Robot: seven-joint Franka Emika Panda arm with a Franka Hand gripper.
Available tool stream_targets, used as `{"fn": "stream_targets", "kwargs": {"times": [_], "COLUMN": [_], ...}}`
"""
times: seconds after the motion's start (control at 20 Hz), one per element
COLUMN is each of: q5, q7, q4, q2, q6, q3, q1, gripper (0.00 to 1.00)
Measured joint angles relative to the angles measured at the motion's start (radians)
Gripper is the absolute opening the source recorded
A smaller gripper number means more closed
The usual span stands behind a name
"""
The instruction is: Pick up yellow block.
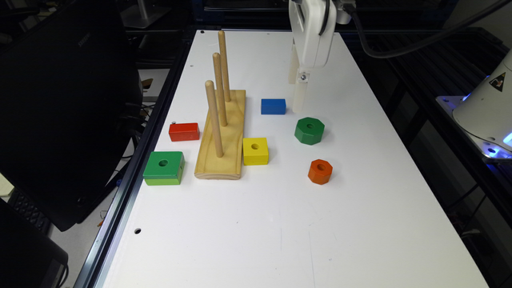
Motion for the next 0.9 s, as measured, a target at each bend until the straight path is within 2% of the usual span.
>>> {"fn": "stream_targets", "kwargs": {"times": [0.15,0.3,0.4,0.9], "q5": [0.0005,0.0005,0.0005,0.0005], "q7": [0.005,0.011,0.013,0.027], "q4": [0.029,0.071,0.086,0.114], "q2": [0.022,0.063,0.079,0.097], "q6": [0.000,0.000,0.000,0.000], "q3": [0.007,0.014,0.016,0.034], "q1": [0.000,0.000,0.000,0.001], "gripper": [1.00,1.00,1.00,1.00]}}
